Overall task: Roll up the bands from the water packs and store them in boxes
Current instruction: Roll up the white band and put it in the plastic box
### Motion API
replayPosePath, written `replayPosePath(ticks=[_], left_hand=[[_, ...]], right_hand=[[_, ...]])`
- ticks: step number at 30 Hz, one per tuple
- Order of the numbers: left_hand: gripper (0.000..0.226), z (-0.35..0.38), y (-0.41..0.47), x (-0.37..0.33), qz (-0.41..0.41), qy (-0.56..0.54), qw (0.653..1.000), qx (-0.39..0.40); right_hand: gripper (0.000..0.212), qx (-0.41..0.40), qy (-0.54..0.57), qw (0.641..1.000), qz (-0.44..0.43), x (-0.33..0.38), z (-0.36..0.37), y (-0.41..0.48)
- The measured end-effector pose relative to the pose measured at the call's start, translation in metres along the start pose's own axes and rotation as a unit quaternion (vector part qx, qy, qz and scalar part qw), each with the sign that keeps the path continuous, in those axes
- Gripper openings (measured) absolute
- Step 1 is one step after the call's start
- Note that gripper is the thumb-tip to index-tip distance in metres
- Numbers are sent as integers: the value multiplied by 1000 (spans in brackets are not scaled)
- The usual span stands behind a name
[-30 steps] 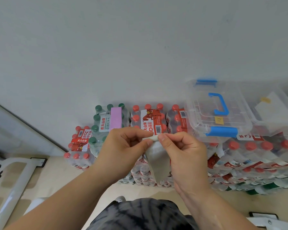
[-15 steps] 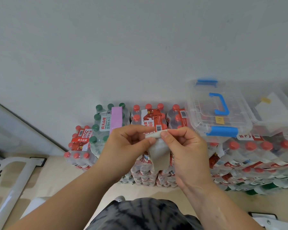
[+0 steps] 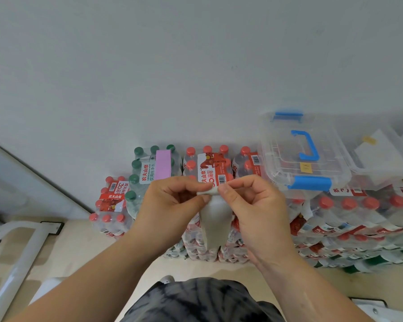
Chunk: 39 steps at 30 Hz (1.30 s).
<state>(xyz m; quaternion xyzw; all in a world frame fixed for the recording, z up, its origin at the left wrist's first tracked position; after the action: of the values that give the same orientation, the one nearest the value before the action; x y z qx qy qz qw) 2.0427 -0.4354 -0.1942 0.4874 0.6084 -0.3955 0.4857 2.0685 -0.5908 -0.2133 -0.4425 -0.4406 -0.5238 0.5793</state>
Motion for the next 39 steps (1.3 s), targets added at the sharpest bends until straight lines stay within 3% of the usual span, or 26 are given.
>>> replayPosePath(ticks=[3,10,15,22,29,39], left_hand=[[25,-1,0,0,-4,-8,1000,8],[16,-2,-1,1,-37,-12,999,17],[15,-3,-1,3,-26,16,1000,-2],[14,-7,-2,3,-1,23,1000,0],[19,-5,-2,4,-18,-4,1000,2],[16,-4,-1,5,-10,-4,1000,-11]], right_hand=[[6,-2,0,1000,-6,-3,-1,-1],[9,-22,20,1000,0,-6,-1,-3],[20,8,43,998,46,-5,0,-2],[30,21,29,999,33,-5,1,-2],[10,3,26,1000,9,-6,0,0],[14,-20,40,999,-7,-7,2,-1]])
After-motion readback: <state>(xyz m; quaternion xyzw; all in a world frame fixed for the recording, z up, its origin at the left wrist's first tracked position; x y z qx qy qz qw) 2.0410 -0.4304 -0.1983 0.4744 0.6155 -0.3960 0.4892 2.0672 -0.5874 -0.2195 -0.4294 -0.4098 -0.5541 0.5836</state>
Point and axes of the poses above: each hand's wrist, its own y-axis towards the middle knuckle, its own z-axis out of the palm, x = y × z, the point moved 2 cm from there along y, towards the middle knuckle, and after that the axes turned 6 degrees about y, right-handed, at the moved point
